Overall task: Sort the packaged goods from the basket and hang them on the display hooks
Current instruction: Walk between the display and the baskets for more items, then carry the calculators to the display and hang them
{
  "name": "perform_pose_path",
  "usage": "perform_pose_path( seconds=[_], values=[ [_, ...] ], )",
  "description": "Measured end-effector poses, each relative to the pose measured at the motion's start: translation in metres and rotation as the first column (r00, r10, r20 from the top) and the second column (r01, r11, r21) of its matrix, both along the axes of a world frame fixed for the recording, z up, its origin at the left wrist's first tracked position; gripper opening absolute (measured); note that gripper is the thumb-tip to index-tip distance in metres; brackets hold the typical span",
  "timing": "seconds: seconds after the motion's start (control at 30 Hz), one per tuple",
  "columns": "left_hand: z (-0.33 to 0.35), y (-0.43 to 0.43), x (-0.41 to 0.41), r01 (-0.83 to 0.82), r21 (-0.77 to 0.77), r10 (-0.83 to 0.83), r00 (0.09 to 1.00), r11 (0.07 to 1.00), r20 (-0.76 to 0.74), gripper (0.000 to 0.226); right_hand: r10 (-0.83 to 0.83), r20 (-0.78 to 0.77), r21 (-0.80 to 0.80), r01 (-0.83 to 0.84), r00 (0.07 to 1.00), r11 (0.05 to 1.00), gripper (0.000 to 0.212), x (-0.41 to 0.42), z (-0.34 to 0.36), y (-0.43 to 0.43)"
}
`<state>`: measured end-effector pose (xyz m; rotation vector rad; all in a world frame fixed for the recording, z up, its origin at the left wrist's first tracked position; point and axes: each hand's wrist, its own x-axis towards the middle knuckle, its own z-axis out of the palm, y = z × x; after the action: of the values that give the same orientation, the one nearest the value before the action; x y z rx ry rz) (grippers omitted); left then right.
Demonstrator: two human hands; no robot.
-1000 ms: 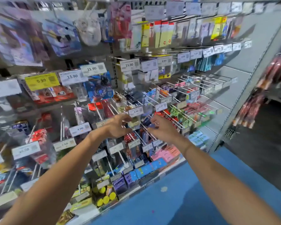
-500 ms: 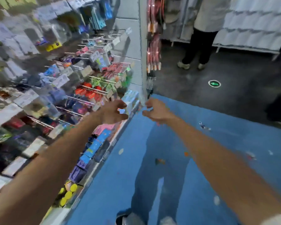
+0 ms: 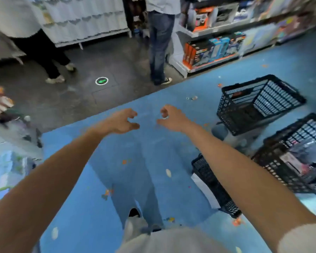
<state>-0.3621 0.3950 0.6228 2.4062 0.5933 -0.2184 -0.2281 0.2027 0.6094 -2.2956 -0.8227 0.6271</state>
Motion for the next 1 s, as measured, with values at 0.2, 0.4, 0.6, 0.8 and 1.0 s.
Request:
perform_pose_path(
  seconds=[0.2,0.4,0.6,0.8,1.0],
  values=[
    [-0.009,-0.083,0.157,0.357,-0.056,-0.359,0.933,0.932,-0.028,0.053,-0.350,-0.037,-0.058,0.347,0.936,0.936,0.045,0.076,-0.001,-0.120],
    [-0.004,-0.172,0.273,0.677,-0.097,-0.683,0.728,0.730,-0.059,0.055,-0.639,-0.012,-0.038,0.639,0.769,0.769,0.039,0.110,0.009,-0.210],
    [0.005,-0.289,0.336,0.900,-0.103,-0.906,0.422,0.424,-0.043,0.066,-0.880,-0.036,-0.038,0.880,0.473,0.474,0.039,0.093,0.003,-0.296],
    [-0.002,-0.410,0.358,0.948,-0.191,-0.967,0.253,0.256,-0.039,0.065,-0.985,-0.129,0.005,0.993,0.118,0.119,0.036,0.082,-0.009,-0.388],
    [-0.029,-0.507,0.389,0.909,-0.322,-0.964,0.255,0.266,-0.077,0.034,-0.958,-0.268,-0.010,0.995,-0.102,-0.103,0.043,0.118,-0.048,-0.483]
  ],
)
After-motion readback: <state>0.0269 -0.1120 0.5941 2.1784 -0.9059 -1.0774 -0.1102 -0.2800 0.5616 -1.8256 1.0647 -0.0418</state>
